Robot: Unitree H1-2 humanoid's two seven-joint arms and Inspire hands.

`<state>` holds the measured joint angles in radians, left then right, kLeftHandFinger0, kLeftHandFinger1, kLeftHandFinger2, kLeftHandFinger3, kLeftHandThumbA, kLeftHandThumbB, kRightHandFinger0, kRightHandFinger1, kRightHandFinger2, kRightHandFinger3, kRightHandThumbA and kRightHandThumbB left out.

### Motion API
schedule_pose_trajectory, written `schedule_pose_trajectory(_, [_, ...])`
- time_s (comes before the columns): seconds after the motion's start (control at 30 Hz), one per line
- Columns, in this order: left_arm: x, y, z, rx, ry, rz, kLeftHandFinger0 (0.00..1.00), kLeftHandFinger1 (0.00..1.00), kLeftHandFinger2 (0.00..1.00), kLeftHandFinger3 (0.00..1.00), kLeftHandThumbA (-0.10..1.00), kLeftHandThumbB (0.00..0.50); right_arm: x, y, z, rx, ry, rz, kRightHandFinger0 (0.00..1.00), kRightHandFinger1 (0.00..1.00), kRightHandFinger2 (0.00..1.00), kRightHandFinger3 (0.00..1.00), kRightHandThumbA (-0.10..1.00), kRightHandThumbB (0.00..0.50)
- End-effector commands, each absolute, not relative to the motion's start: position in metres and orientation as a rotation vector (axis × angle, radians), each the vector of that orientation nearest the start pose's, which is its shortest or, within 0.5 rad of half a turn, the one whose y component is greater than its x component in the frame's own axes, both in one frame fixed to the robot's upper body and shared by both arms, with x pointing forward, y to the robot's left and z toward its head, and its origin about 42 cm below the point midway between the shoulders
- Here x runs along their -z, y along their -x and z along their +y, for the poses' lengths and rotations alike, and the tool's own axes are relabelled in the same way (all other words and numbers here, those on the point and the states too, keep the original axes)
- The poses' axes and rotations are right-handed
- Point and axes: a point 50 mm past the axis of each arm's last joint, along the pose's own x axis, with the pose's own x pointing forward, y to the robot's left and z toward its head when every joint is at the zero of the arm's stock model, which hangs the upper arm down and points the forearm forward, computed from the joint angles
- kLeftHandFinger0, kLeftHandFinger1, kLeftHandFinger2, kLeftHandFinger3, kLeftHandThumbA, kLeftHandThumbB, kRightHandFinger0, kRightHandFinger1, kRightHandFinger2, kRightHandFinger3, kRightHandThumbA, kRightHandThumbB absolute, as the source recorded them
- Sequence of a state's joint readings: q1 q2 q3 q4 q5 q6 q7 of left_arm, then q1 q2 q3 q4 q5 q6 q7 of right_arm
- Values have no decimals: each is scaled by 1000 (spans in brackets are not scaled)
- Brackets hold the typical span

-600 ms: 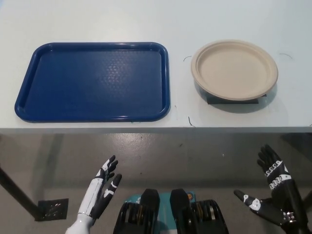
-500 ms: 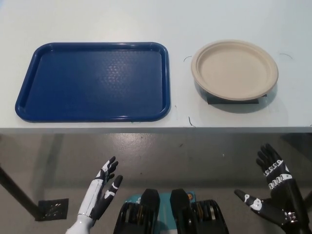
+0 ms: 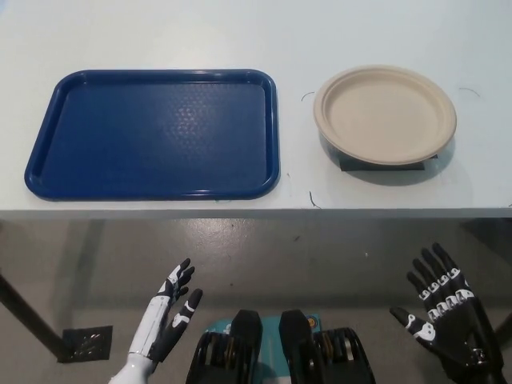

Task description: Use the right hand to pick up a plate from a leveled surface and place it into a tray on the left side

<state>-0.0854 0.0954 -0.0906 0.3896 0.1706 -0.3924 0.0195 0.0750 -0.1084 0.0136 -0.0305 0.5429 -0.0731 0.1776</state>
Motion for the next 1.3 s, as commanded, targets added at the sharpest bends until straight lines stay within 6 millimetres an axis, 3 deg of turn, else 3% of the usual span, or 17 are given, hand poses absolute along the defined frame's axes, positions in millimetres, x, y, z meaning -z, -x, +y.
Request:
schedule_pose_trajectory(0.0, [-57, -304, 216, 132, -286, -217, 1000, 1000, 1000, 1000, 878, 87, -138, -283, -228, -423, -1207, 2, 1000, 1000, 1000, 1000, 1000, 406])
schedule_pose_trajectory(0.7, [-55, -301, 217, 136, -304, -211, 1000, 1000, 1000, 1000, 886, 113, -151, -325, -229, -422, -1295, -10, 1000, 1000, 1000, 1000, 1000, 413])
schedule_pose_trajectory(1.27, [-55, -302, 217, 138, -304, -213, 1000, 1000, 1000, 1000, 874, 114, -140, -351, -232, -355, -1321, 33, 1000, 1000, 1000, 1000, 1000, 404])
